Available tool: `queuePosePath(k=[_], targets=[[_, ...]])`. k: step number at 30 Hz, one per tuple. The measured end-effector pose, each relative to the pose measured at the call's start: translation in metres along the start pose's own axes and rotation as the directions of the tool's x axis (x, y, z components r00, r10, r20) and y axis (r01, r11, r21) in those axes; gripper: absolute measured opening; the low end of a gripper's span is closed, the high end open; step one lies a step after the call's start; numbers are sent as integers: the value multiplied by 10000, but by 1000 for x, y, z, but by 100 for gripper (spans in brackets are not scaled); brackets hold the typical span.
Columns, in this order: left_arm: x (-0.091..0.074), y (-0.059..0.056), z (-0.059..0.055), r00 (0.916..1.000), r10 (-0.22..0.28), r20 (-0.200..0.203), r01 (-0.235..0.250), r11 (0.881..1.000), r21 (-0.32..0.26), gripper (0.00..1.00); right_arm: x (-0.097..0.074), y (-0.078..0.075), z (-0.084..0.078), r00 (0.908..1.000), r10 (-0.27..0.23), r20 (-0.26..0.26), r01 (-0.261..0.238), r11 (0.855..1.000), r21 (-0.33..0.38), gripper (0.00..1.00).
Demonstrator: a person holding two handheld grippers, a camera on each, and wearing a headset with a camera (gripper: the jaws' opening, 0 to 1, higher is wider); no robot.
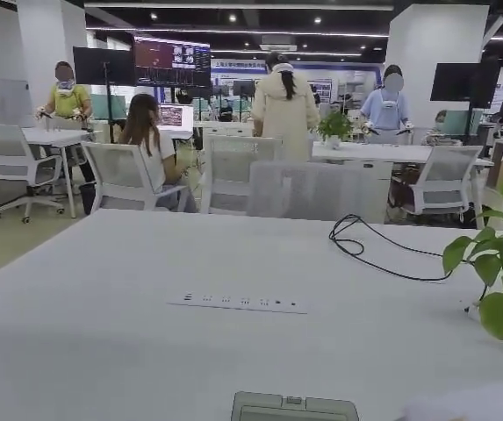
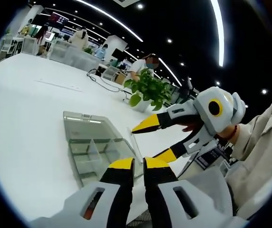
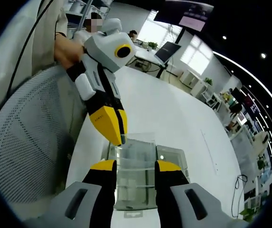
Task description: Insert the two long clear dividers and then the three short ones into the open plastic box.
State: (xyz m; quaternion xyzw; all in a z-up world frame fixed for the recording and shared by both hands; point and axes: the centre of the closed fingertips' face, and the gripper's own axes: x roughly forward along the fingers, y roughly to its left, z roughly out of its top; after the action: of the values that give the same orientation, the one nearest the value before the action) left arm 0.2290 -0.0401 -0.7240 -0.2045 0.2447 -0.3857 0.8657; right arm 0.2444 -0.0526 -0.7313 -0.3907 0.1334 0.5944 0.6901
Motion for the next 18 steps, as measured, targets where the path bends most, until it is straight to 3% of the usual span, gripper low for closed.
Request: queuePosePath(k=[11, 14, 18], targets=[[1, 2, 1, 9998, 152, 96, -143, 9959, -889, 0, 2, 1, 3, 9999, -113, -15, 113, 9998, -145, 32], [3, 4, 0, 9997, 222, 68, -209, 9886, -1493, 0, 4, 1, 2, 9998, -166, -81, 165, 9997, -159, 32], [2, 4, -1, 9998, 195, 14, -191, 9897, -1421, 0, 4, 1, 1, 9997, -173, -148, 172, 9998, -62, 33]])
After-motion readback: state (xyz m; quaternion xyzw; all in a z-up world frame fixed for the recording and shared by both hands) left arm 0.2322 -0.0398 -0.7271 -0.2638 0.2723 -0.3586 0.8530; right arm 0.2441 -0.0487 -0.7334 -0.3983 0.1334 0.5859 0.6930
